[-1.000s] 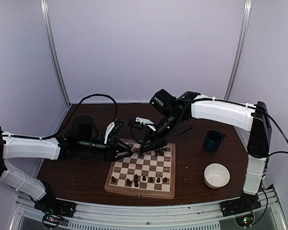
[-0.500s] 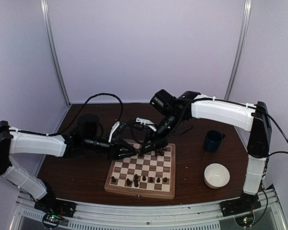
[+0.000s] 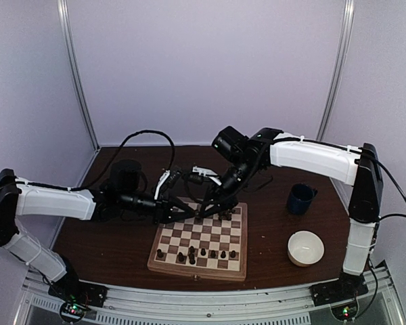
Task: Set up the chess pieces on the board
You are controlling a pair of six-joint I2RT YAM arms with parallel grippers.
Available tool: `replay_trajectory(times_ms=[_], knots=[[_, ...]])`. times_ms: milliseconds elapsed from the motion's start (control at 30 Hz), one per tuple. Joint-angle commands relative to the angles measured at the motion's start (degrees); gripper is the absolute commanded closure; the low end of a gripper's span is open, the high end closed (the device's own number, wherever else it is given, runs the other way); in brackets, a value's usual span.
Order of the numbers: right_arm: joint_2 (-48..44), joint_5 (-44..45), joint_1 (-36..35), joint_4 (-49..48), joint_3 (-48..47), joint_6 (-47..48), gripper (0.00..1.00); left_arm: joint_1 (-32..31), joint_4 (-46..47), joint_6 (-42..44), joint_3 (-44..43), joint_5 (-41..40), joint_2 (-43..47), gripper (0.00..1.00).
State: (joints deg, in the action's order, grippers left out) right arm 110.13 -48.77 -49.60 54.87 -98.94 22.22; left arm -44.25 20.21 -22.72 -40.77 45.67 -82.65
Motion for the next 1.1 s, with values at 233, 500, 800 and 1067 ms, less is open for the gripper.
replay_trajectory(times_ms=[233, 500, 800, 1067], knots=[[-6.04, -4.04, 3.44, -5.50, -0.33, -4.72, 0.63, -0.48, 17.49, -11.39, 1.75, -3.43, -0.85, 0.93], [-11.07, -14.13, 9.64, -19.86, 7.42, -17.86, 0.59, -0.49, 43.66, -28.01, 4.07, -9.79, -6.51, 0.93], [-10.44, -15.87, 10.01, -27.98, 10.43, -26.73, 0.54, -0.48, 57.30, -36.55, 4.61, -12.77, -13.16, 0.93], [-10.17, -14.09, 10.37, -29.56, 11.66, -28.06, 0.53, -0.49, 59.10, -38.09, 4.48, -12.46, -14.10, 0.93]])
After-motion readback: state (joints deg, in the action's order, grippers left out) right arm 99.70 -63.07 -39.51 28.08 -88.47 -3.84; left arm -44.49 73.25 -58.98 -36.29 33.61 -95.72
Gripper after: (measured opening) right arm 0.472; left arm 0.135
